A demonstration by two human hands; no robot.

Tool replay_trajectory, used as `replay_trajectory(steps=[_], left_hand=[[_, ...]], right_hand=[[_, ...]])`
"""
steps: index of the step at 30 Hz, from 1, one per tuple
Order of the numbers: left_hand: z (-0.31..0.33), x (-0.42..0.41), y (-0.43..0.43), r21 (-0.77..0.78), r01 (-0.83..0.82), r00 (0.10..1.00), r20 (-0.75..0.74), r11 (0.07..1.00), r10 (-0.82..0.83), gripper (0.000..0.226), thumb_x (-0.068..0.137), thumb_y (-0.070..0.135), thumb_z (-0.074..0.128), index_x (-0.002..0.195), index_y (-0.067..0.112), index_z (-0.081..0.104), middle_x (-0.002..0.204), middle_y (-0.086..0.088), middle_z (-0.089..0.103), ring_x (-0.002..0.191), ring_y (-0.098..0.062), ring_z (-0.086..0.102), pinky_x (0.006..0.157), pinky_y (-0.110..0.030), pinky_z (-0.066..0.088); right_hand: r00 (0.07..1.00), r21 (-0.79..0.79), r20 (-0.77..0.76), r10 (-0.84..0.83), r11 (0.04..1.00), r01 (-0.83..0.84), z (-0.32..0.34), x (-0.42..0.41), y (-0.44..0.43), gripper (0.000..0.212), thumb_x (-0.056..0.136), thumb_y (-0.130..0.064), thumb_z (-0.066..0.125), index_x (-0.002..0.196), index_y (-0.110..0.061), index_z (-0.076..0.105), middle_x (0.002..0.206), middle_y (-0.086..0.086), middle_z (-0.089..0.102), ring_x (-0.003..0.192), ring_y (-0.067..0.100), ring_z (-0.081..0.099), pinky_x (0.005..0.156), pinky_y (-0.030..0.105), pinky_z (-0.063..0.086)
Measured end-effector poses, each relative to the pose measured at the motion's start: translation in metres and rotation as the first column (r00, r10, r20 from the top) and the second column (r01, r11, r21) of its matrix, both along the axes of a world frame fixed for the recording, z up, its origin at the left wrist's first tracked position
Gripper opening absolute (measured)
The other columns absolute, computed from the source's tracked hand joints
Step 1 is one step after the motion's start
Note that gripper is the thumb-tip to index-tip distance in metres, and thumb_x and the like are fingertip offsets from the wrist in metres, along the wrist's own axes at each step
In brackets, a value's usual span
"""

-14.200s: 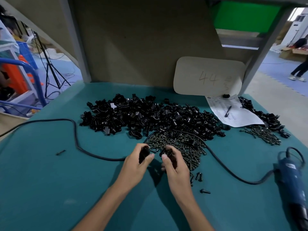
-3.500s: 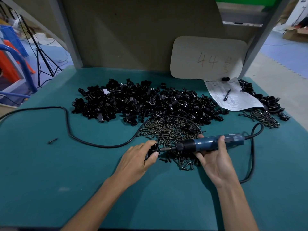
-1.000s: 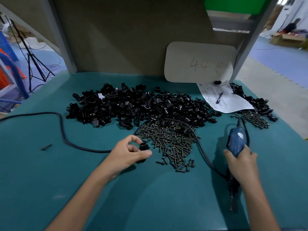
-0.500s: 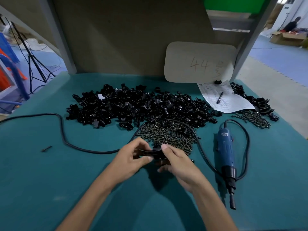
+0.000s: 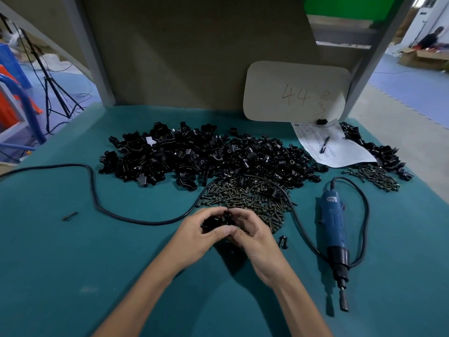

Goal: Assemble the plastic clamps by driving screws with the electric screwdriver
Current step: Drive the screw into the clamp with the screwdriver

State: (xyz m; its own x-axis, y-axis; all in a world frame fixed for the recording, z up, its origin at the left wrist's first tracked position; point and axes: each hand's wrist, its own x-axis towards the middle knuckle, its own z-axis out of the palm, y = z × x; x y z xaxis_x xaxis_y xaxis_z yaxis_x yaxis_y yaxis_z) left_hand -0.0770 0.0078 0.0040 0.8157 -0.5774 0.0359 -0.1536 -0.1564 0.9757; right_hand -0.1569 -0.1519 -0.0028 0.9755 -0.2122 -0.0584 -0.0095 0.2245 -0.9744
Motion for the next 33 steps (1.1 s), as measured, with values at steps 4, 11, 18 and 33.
replay_trajectory(steps=[4, 11, 18, 33], left_hand=[[-0.003, -0.002, -0.001, -0.022, -0.020, 0.999, 0.050, 1.000, 0.021, 0.051, 0.079, 0.057, 0.073, 0.121, 0.029, 0.070, 0.120, 0.010, 0.070, 0.119, -0.011, 0.062, 0.104, -0.044, 0.050], [-0.011, 0.001, -0.003, 0.016, -0.084, 0.995, 0.063, 0.996, 0.083, 0.036, 0.084, 0.050, 0.069, 0.116, 0.032, 0.070, 0.115, 0.013, 0.070, 0.114, -0.009, 0.063, 0.102, -0.046, 0.050], [-0.025, 0.005, 0.002, 0.100, -0.197, 0.977, 0.099, 0.975, 0.187, 0.019, 0.098, 0.041, 0.063, 0.116, 0.038, 0.063, 0.114, 0.016, 0.065, 0.112, -0.009, 0.060, 0.098, -0.043, 0.051], [-0.026, -0.006, -0.005, 0.285, -0.279, 0.911, 0.380, 0.917, 0.160, 0.027, 0.096, 0.049, 0.052, 0.117, 0.031, 0.057, 0.108, 0.020, 0.056, 0.104, -0.002, 0.050, 0.085, -0.022, 0.039]], right_hand=[[1.000, 0.014, 0.004, 0.007, 1.000, -0.007, -0.004, -0.001, 0.000, 0.031, 0.094, -0.009, 0.069, 0.124, -0.016, 0.064, 0.121, 0.003, 0.073, 0.116, 0.019, 0.068, 0.092, 0.029, 0.055], [0.995, -0.091, -0.081, 0.055, 0.994, -0.063, 0.005, -0.002, -0.001, 0.034, 0.100, -0.001, 0.061, 0.128, -0.021, 0.063, 0.122, -0.004, 0.072, 0.109, 0.016, 0.071, 0.083, 0.027, 0.058], [0.963, -0.902, -0.171, -0.208, 0.426, -0.068, 0.037, -0.023, -0.050, 0.032, 0.102, -0.034, 0.061, 0.133, -0.037, 0.059, 0.115, -0.015, 0.053, 0.095, 0.000, 0.058, 0.089, 0.026, 0.050], [0.896, -0.931, -0.222, -0.384, 0.358, -0.077, 0.024, -0.037, -0.063, 0.007, 0.105, -0.021, 0.055, 0.111, -0.023, 0.056, 0.101, -0.003, 0.059, 0.093, 0.019, 0.059, 0.086, 0.040, 0.050]])
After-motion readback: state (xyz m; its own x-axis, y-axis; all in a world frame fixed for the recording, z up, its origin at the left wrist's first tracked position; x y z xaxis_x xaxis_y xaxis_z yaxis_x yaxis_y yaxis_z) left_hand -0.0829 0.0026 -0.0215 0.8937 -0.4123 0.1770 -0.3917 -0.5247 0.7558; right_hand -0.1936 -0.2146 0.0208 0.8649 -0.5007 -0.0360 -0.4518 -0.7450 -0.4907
